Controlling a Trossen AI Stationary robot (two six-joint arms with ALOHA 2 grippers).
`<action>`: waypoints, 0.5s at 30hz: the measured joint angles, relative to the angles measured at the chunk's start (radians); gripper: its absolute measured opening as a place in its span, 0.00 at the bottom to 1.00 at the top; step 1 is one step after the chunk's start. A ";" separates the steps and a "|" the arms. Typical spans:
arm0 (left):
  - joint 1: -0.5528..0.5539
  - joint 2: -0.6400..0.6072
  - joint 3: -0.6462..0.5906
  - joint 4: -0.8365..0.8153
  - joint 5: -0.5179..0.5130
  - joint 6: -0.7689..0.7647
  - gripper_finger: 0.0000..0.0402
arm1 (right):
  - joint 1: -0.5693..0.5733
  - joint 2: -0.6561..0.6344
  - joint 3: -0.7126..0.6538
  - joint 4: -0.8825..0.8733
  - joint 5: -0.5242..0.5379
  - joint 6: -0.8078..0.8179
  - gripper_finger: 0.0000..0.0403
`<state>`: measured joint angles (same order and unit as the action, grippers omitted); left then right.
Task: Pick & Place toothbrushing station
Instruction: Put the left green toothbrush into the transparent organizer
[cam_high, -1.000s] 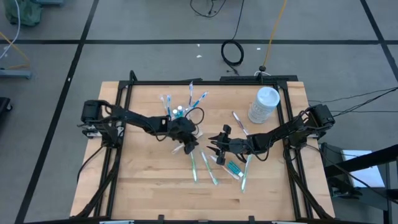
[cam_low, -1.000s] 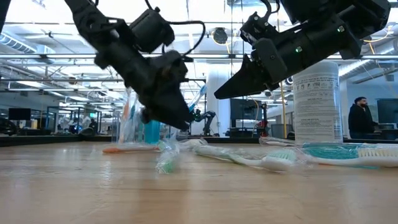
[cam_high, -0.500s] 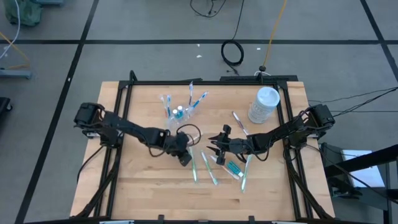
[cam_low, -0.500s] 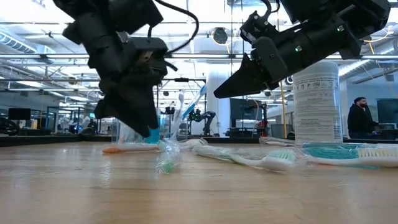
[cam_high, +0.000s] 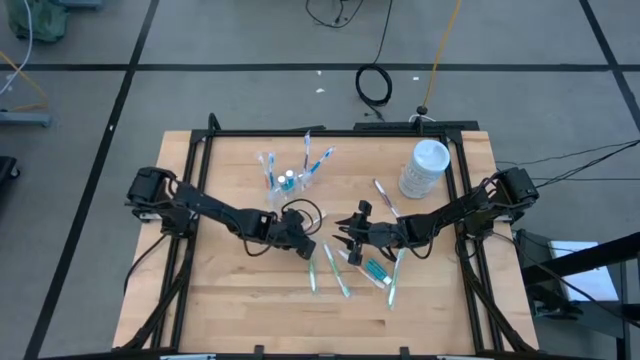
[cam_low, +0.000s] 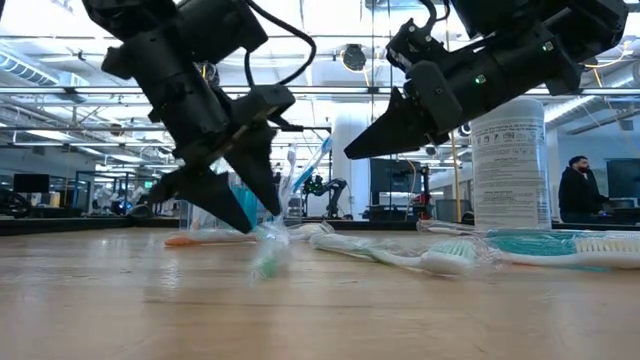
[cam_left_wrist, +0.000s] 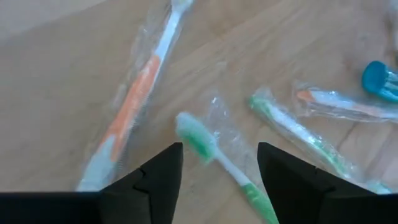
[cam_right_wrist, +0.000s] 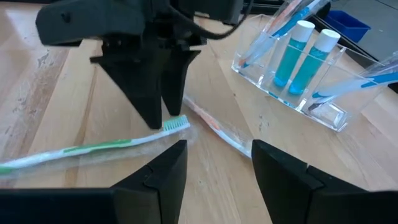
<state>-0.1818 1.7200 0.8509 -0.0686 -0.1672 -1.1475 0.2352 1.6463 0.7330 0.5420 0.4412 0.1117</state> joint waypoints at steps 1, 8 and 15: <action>0.000 0.011 0.000 0.015 0.000 -0.009 0.55 | 0.000 0.000 0.000 -0.001 0.000 0.000 0.42; 0.016 0.083 0.004 0.113 0.001 -0.023 0.56 | 0.000 0.000 -0.001 0.001 0.000 0.000 0.42; 0.043 0.086 0.000 0.154 -0.005 0.069 0.50 | 0.000 0.000 0.000 0.003 0.000 0.000 0.42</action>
<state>-0.1389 1.8060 0.8510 0.0849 -0.1719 -1.0783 0.2352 1.6463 0.7330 0.5451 0.4412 0.1115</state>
